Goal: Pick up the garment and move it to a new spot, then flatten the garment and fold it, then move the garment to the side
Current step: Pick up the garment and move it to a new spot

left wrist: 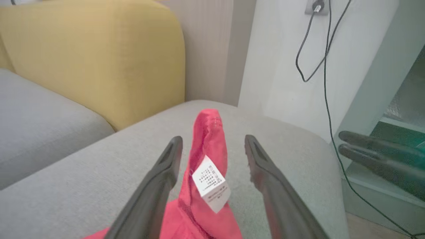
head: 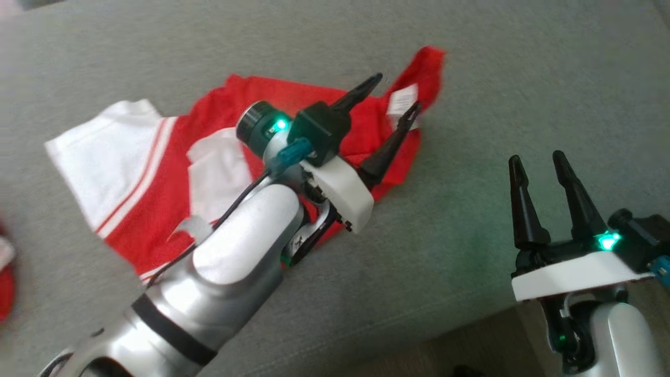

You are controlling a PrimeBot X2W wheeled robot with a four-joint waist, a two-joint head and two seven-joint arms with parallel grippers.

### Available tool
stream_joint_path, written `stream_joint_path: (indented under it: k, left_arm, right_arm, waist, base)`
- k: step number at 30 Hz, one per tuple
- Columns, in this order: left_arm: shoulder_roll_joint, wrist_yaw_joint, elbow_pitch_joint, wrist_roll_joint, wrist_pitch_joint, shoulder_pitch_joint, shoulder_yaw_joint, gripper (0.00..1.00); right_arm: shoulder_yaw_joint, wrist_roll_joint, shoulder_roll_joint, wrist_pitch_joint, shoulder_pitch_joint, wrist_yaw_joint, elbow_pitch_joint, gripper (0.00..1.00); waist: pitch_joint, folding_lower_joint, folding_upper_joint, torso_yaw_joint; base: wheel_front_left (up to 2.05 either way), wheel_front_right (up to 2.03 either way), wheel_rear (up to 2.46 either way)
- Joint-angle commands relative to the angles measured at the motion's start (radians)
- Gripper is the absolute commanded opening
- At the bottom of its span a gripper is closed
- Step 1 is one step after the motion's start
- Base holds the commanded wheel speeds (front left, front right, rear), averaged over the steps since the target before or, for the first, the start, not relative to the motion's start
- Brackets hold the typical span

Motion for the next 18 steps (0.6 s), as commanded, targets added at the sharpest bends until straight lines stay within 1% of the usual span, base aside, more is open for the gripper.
stream_joint_path:
  k: [1,4,5,9,11,16,18]
  left_arm:
    - [0.028,0.025,-0.058,0.009,-0.029,0.004,0.053,1.0]
    - [0.067,0.071,-0.101,-0.006,-0.06,0.052,0.111,1.0]
    - [0.067,0.071,-0.101,-0.006,-0.06,0.052,0.111,1.0]
    - [0.129,0.128,-0.132,-0.027,-0.078,0.132,0.202,1.0]
    - [0.157,0.145,-0.14,-0.039,-0.082,0.176,0.247,1.0]
    - [0.219,0.17,-0.171,-0.052,-0.084,0.287,0.368,1.0]
    - [0.243,0.166,-0.186,-0.054,-0.084,0.337,0.419,1.0]
  right_arm:
    - [0.015,-0.015,-0.005,0.006,-0.028,0.008,-0.028,1.0]
    - [0.012,-0.033,-0.005,0.023,-0.025,0.008,-0.029,1.0]
    - [0.012,-0.033,-0.005,0.023,-0.025,0.008,-0.029,1.0]
    - [0.003,-0.057,-0.005,0.049,-0.018,0.008,-0.036,1.0]
    - [-0.004,-0.068,-0.005,0.06,-0.013,0.008,-0.037,1.0]
    - [-0.015,-0.087,-0.005,0.083,0.001,0.008,-0.04,1.0]
    - [-0.016,-0.092,-0.005,0.09,0.006,0.008,-0.04,1.0]
  waist:
    - [-0.053,0.0,0.0,0.07]
    - [-0.084,0.0,0.0,0.123]
    - [-0.084,0.0,0.0,0.123]
    - [-0.121,0.0,0.0,0.198]
    - [-0.138,0.0,0.0,0.232]
    - [-0.174,0.0,0.0,0.298]
    - [-0.186,0.0,0.0,0.317]
  base:
    - [0.0,0.0,0.0]
    - [0.0,0.0,0.0]
    - [0.0,0.0,0.0]
    - [0.0,0.0,0.0]
    - [0.0,0.0,0.0]
    - [0.0,0.0,0.0]
    - [0.0,0.0,0.0]
